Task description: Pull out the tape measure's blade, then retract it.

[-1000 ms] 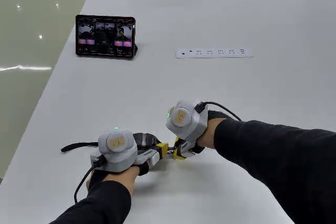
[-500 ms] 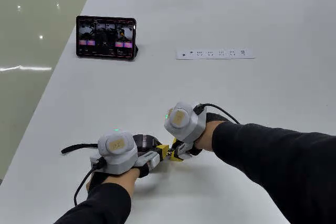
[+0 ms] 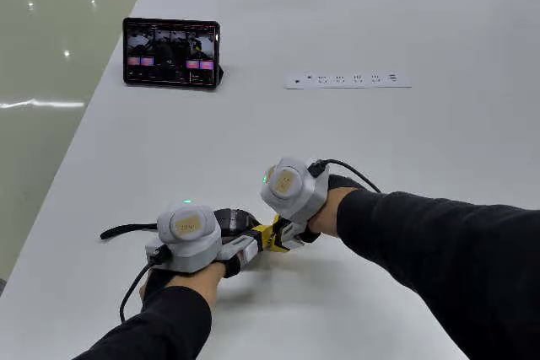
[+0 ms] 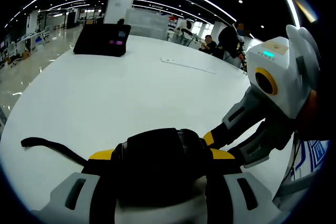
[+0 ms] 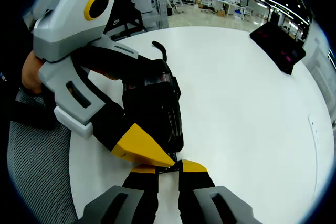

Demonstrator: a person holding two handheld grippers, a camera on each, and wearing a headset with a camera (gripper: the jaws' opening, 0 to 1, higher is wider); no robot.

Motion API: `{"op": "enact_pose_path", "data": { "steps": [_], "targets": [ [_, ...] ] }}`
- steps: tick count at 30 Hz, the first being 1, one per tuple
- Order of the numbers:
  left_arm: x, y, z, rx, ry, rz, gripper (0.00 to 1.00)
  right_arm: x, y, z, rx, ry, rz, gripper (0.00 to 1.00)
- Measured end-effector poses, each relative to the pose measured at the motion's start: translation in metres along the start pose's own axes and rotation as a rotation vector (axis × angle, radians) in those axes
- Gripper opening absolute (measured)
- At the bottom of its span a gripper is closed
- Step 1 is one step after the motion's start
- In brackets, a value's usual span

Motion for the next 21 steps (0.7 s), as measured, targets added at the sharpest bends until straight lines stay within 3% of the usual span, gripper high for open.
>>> {"op": "enact_pose_path", "data": {
  "steps": [18, 21],
  "targets": [
    [-0.0003, -0.0005, -0.001, 0.003, 0.008, -0.011, 0.65, 0.0031, 0.0036, 0.0022, -0.004, -0.031, -0.028, 0.11],
    [-0.0011, 0.0004, -0.0016, 0.003, 0.011, -0.025, 0.66, 0.0028, 0.004, 0.0033, -0.013, -0.079, -0.038, 0.12]
  ]
}}
Point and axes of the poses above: the centre of the closed fingertips' face, and the gripper's own axes: y roughly forward along the fingers, z roughly to its left, x roughly out of its top, the point moved 4 cm from there along -y, roughly backward along the fingers, and after that the axes turned 1 degree about y, right-handed, at the moved point
